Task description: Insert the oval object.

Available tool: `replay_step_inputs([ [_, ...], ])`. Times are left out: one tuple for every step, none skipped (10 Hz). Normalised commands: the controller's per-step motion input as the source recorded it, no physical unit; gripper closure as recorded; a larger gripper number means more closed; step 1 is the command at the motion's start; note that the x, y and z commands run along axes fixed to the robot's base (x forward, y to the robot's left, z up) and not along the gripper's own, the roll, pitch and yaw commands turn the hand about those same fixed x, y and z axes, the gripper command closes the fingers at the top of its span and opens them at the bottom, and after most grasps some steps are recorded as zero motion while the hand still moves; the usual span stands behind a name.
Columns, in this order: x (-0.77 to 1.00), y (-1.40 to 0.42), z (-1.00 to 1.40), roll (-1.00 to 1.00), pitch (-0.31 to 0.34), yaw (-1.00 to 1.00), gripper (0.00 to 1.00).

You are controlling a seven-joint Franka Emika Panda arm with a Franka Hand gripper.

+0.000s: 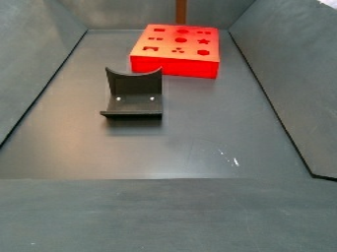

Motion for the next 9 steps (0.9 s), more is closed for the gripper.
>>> replay_step_inputs([
  [-0.01,0.00,0.00,0.22,-0.026,0.98,1.00],
  [-0.02,0.00,0.00,0.21,-0.026,0.98,1.00],
  [0.00,0.00,-0.01,0.19,-0.059,0.97,1.00],
  [-0.05,-0.04,0.00,0.10,-0.006,0.35,1.00],
  [0.00,0.00,0.00,0.00,0.000,0.04,1.00],
  [0.00,0.00,-0.16,0.00,0.099,-0.43,1.00],
  [-0.05,0.00,-0.11,0.03,0.080,-1.00,1.00],
  [-0.06,0.00,-0.13,0.03,0.083,-1.00,1.00],
  [-0.06,0.00,-0.13,0.03,0.083,-1.00,1.00],
])
